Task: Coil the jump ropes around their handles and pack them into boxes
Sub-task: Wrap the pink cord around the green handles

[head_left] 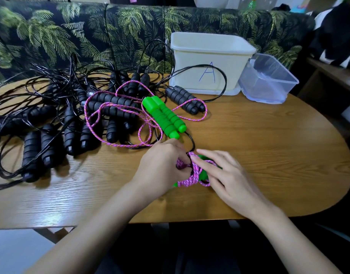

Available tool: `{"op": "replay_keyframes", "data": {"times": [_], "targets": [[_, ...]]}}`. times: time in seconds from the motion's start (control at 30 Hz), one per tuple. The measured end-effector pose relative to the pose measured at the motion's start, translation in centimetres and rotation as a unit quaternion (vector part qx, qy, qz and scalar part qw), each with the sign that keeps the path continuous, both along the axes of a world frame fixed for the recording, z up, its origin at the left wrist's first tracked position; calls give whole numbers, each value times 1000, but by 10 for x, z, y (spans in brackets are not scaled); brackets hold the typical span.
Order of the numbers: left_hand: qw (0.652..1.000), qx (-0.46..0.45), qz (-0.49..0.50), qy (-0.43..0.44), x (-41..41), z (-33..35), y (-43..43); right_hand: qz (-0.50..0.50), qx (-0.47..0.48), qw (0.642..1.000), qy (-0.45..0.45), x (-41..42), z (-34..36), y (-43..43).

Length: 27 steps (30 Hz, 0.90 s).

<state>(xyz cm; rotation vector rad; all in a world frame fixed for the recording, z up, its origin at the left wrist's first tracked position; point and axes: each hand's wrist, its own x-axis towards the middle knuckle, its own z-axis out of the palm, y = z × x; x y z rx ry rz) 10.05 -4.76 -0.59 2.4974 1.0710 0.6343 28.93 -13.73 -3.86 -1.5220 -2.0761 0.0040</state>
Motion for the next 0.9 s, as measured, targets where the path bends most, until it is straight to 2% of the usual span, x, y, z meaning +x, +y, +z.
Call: {"op": "replay_keyframes", "data": {"times": [0.1, 0.2, 0.27, 0.33, 0.43, 0.53, 0.73, 0.9], "targets": [[995, -55, 42, -73, 4, -7, -2, -6, -6, 998, -58, 5, -4, -3], [986, -69, 22, -150, -5, -14, -2, -18, -21, 996, -79, 6, -7, -5], [984, -52, -11, -170, -15, -16, -2, -27, -27, 997, -74, 3, -5, -7], [989, 2, -38, -141, -21, -21, -6, -41, -27, 996, -76, 0, -1, -7], [990, 135, -21, 18, -30, -32, -12, -46, -39, 991, -121, -6, 6, -5], [983, 144, -39, 108, -46, -43, -9, -30, -77, 985, -152, -12, 0, -3], [983, 82, -131, 96, -61, -45, 12, -11, -123, 986, -112, -9, -8, 1], [991, 31, -115, 66, -64, -45, 16, -41, -181, 974, -130, -19, 5, -7]]}}
